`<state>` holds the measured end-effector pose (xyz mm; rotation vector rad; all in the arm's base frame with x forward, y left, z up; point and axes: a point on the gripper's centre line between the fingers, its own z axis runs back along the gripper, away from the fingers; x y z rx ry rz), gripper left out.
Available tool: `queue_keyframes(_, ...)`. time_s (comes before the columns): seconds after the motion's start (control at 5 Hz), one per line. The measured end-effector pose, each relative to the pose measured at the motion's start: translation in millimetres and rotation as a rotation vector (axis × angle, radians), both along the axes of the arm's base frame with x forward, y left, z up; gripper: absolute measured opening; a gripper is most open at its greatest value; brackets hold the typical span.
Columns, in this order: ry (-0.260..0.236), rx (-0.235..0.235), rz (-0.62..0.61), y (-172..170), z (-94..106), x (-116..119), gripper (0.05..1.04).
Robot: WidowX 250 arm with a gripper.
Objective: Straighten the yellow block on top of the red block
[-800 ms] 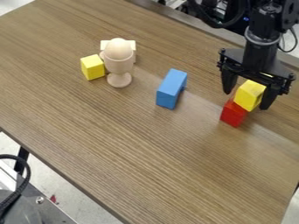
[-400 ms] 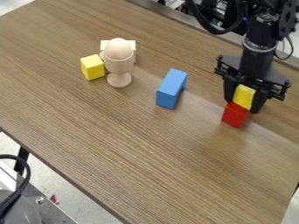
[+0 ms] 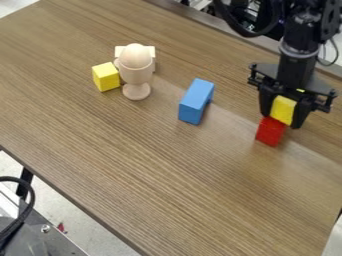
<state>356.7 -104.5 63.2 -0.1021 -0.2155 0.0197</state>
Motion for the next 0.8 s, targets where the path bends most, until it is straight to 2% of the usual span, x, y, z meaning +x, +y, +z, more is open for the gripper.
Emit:
queue_keyframes(0.2,-0.057,-0.032,0.013,0,23.6,2,0.588)
queue_keyframes(0.4,-0.064,-0.032,0.030,4,27.5,-1,0.588)
queue_keyframes(0.8,-0.023,-0.004,0.039,11,7.6,-16,0.588)
